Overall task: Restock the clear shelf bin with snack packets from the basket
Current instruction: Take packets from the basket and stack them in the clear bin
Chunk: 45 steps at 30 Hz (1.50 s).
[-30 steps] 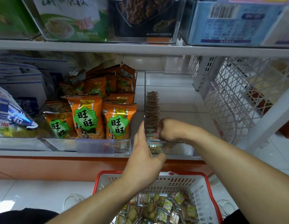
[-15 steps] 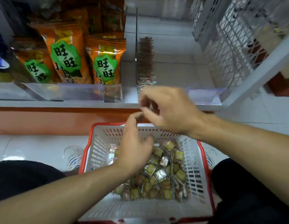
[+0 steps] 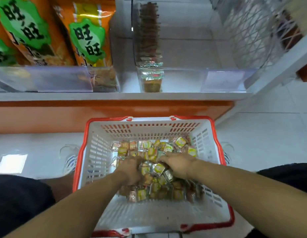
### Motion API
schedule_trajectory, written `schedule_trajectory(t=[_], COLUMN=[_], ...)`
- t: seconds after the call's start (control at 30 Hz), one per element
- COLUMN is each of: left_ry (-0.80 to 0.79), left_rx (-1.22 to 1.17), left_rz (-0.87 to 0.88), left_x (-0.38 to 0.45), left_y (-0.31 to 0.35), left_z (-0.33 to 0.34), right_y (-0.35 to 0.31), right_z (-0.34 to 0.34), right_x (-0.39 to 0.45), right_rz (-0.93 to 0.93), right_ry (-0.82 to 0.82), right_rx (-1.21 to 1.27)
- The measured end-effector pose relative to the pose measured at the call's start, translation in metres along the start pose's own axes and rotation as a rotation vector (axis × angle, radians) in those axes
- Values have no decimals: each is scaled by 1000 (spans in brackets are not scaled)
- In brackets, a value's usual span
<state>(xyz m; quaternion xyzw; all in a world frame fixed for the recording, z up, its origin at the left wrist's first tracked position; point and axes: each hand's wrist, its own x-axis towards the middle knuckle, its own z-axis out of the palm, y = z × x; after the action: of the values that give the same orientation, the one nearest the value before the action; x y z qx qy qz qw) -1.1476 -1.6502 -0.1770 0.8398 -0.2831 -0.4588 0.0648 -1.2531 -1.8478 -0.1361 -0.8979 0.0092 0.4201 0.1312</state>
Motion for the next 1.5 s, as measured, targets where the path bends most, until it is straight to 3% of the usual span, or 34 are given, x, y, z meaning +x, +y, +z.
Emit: schedule_trajectory(t=[0.07, 0.17, 0.27, 0.4, 0.63, 0.77, 0.97, 1.07, 1.27, 1.37, 1.5], left_ry=[38, 109, 53, -12, 103, 93, 167, 175, 181, 140, 80], left_rx=[35, 274, 395, 396, 265, 306, 423, 317, -199, -371, -525], left_rz=[28, 136, 132, 114, 52, 19, 23, 39, -50, -92, 21], left_x=[12, 24, 31, 40, 36, 29, 24, 16, 1, -7, -37], left_y=[-1, -4, -4, -2, 2, 6, 14, 14, 13, 21, 46], left_z=[14, 28, 35, 46, 69, 70, 58, 45, 10, -20, -88], right_y=[-7, -19, -21, -17, -17, -23, -29, -29, -25, -23, -31], right_z=[13, 37, 51, 59, 61, 56, 58, 63, 42, 6, -79], right_x=[21, 39, 47, 57, 66, 66, 65, 59, 40, 21, -30], right_rz=[-14, -23, 26, 66, 97, 26, 64, 56, 55, 58, -2], right_ry=[17, 6, 6, -11, 22, 28, -69, -42, 58, 46, 32], right_rx=[12, -4, 3, 53, 105, 27, 84, 67, 116, 96, -36])
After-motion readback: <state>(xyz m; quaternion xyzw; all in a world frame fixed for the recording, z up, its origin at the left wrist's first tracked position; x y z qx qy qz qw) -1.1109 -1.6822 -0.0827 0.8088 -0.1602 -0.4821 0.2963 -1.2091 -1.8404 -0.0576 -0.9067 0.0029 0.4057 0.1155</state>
